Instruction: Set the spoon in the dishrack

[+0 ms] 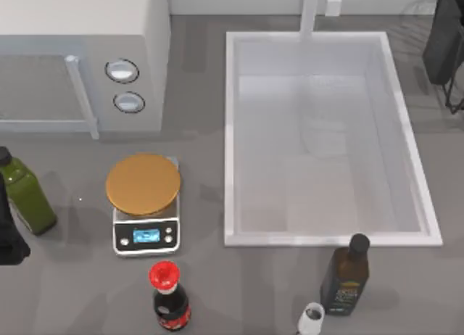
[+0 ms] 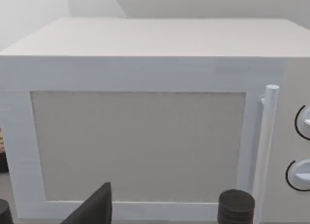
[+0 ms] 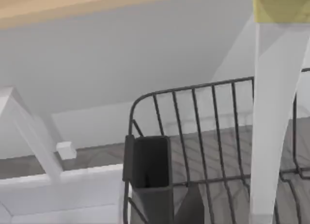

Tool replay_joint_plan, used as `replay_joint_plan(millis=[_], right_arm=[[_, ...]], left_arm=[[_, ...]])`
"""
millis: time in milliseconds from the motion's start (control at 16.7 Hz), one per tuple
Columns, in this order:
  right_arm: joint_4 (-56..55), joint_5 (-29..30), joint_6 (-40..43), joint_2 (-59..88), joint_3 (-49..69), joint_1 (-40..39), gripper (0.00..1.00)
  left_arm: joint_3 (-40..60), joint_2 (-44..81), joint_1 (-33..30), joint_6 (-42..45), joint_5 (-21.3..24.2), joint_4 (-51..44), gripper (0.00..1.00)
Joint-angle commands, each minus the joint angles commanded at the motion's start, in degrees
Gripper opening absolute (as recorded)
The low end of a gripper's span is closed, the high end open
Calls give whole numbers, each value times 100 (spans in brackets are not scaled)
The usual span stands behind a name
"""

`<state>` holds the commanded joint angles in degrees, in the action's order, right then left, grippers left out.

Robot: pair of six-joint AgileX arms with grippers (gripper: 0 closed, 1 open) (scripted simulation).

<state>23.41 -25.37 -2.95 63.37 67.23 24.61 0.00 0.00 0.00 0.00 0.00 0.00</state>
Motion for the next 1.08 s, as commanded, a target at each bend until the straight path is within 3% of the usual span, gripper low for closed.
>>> replay_joint_plan(millis=[240, 420, 780, 1080], right_arm=[[-1214, -764, 173, -503, -131, 925, 0], [-1498, -993, 200, -668, -154, 1167, 0], [-1561, -945, 186, -572, -138, 1128, 0], [-2813, -439, 166, 620, -249, 839, 0]], left_arm=[[0, 0, 0, 0, 0, 0, 100], [0, 0, 0, 0, 0, 0, 100], [0, 0, 0, 0, 0, 0, 100], [0, 0, 0, 0, 0, 0, 100]])
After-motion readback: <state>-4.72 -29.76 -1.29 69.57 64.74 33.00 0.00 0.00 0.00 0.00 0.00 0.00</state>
